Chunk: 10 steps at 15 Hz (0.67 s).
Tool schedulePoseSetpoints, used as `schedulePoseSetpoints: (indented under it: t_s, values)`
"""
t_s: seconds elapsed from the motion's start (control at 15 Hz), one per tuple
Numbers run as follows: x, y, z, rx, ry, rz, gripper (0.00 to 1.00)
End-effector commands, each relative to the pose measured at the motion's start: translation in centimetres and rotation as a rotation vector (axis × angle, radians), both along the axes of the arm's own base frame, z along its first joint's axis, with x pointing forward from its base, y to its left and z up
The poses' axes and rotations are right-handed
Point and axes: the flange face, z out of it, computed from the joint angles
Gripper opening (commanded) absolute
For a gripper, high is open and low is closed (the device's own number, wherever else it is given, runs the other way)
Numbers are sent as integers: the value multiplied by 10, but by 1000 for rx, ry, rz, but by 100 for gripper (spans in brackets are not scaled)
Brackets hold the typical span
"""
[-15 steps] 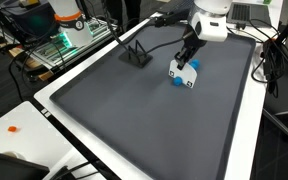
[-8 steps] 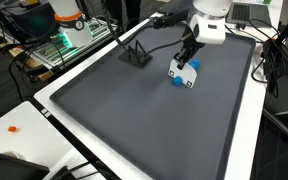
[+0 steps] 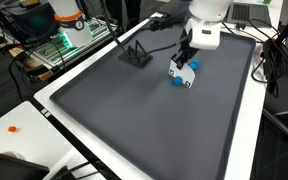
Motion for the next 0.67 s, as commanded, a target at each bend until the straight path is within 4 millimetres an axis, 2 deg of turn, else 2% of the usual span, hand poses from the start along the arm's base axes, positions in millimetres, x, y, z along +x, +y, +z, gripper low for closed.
schedulePoseSetpoints:
  t_s: [0.0,0.33,0.6]
  values:
    - [-8,2,-8,46,34,-16,1]
    - [-8,0,-8,43,42,-60,1]
    - [-11,5,-6,67,37,-22,1]
